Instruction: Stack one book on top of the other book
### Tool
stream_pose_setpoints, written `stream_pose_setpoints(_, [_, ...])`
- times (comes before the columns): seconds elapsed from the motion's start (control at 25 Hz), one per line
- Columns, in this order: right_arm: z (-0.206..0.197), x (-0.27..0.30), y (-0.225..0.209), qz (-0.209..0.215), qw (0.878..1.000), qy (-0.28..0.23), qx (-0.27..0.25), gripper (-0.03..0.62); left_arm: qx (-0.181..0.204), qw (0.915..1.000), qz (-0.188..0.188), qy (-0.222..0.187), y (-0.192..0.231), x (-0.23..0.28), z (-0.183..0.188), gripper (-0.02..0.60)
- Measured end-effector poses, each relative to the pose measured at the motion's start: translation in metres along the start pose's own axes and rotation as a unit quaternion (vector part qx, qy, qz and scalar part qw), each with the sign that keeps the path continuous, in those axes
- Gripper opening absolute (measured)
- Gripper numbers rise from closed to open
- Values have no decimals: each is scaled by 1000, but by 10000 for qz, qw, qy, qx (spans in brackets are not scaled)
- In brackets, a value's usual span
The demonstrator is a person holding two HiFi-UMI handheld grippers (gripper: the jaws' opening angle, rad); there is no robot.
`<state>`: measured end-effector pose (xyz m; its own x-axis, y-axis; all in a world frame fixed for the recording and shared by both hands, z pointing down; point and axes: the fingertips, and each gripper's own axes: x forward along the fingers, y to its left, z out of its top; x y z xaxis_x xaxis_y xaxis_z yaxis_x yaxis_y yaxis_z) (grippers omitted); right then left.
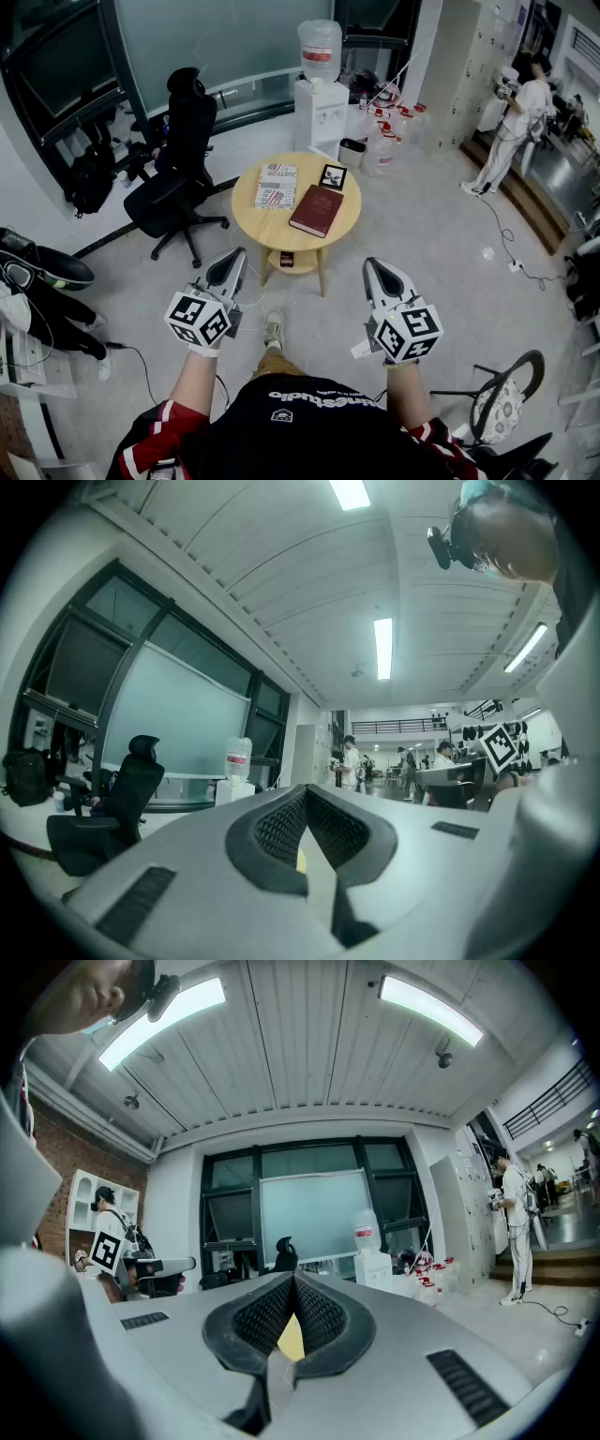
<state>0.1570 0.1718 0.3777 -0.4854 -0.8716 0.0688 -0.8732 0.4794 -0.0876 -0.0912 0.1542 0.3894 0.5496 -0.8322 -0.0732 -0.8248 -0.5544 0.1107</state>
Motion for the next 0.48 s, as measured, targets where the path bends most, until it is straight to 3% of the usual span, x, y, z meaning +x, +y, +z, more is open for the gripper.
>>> stream_pose_setpoints(0.48, [3,-9,-4,-44,10000,-37,-47,26,-23,10000,-9,11,-6,3,-1,15])
